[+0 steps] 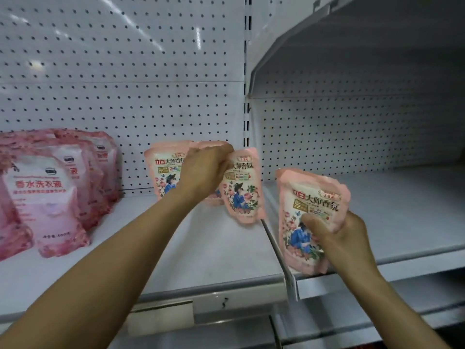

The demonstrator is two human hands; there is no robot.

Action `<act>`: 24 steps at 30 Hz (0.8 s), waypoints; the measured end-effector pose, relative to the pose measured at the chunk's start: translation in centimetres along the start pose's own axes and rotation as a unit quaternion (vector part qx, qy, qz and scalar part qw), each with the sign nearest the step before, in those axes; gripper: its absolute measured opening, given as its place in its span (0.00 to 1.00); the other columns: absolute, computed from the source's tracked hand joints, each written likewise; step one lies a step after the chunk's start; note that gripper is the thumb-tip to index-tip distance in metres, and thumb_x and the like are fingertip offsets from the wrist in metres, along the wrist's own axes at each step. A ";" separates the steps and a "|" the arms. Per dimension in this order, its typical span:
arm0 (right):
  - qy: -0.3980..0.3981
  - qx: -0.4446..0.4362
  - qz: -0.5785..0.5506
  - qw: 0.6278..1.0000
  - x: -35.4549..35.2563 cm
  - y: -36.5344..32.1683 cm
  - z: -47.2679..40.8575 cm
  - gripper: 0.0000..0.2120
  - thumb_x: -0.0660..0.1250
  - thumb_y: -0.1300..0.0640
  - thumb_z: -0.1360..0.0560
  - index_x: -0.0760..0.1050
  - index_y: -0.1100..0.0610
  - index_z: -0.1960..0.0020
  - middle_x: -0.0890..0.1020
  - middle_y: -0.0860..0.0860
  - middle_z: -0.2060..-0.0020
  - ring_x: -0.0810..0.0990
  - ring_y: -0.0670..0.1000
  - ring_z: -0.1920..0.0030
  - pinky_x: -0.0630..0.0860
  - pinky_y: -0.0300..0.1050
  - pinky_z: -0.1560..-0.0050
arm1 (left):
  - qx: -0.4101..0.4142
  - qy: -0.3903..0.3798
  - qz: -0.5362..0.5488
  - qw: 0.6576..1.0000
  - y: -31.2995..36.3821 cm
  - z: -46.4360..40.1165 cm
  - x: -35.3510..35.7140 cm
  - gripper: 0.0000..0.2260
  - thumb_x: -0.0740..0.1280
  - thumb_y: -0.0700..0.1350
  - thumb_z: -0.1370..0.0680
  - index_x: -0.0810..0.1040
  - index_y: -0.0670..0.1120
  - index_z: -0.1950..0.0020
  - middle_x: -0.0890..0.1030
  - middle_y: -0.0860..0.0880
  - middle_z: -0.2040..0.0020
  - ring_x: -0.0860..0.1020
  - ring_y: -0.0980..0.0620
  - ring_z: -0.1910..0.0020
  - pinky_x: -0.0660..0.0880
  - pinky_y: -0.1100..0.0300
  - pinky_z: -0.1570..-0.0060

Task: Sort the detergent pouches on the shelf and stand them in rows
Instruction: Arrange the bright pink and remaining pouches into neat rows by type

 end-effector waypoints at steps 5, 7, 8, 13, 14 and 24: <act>0.009 -0.024 -0.070 0.997 2.1 -0.2 -1.6 0.08 0.70 0.59 0.25 0.79 0.52 0.62 0.84 0.46 0.70 0.84 0.45 0.67 0.82 0.48 0.63 | -0.037 -0.018 -0.045 0.998 -6.3 0.7 -3.0 0.04 0.64 0.43 0.19 0.75 0.46 0.53 0.81 0.47 0.60 0.79 0.43 0.61 0.77 0.52 0.58; -0.019 -0.032 -0.111 0.993 3.9 -0.9 -2.2 0.07 0.70 0.59 0.25 0.80 0.54 0.62 0.85 0.48 0.69 0.85 0.48 0.65 0.81 0.47 0.64 | -0.040 -0.049 -0.078 0.995 -8.4 0.9 -3.2 0.03 0.64 0.41 0.21 0.77 0.46 0.52 0.83 0.46 0.58 0.80 0.42 0.59 0.79 0.49 0.56; -0.038 -0.037 -0.127 0.990 5.0 -1.3 -2.5 0.07 0.70 0.59 0.25 0.80 0.54 0.62 0.85 0.48 0.68 0.85 0.49 0.64 0.81 0.47 0.63 | -0.046 -0.065 -0.095 0.992 -9.2 1.0 -3.1 0.04 0.64 0.41 0.21 0.78 0.46 0.51 0.83 0.46 0.57 0.81 0.42 0.57 0.79 0.48 0.54; -0.123 -0.043 -0.148 0.980 11.4 -2.9 -4.0 0.04 0.70 0.61 0.25 0.82 0.57 0.58 0.86 0.54 0.61 0.86 0.51 0.60 0.82 0.47 0.60 | -0.071 -0.030 -0.143 0.987 -11.6 1.7 -1.8 0.04 0.62 0.41 0.21 0.77 0.44 0.52 0.83 0.44 0.56 0.79 0.41 0.57 0.72 0.54 0.57; -0.146 -0.035 -0.140 0.979 12.7 -2.8 -4.2 0.04 0.70 0.60 0.24 0.82 0.56 0.57 0.87 0.52 0.62 0.86 0.50 0.61 0.82 0.45 0.62 | -0.067 -0.016 -0.152 0.986 -11.8 1.7 -1.6 0.03 0.63 0.41 0.22 0.76 0.44 0.53 0.82 0.44 0.57 0.79 0.41 0.58 0.68 0.54 0.59; -0.189 -0.001 -0.142 0.972 15.4 -1.6 -5.3 0.04 0.72 0.59 0.27 0.81 0.52 0.53 0.87 0.44 0.62 0.87 0.48 0.60 0.82 0.45 0.61 | -0.079 0.059 -0.126 0.987 -11.9 3.0 -1.4 0.11 0.61 0.40 0.22 0.79 0.46 0.43 0.83 0.47 0.51 0.79 0.43 0.50 0.69 0.50 0.48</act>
Point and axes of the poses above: each hand's wrist, its own z-axis away from the middle knuckle, its own x-axis out of the palm, y = z × x, the point moved 3 cm from there along -z, towards the middle knuckle
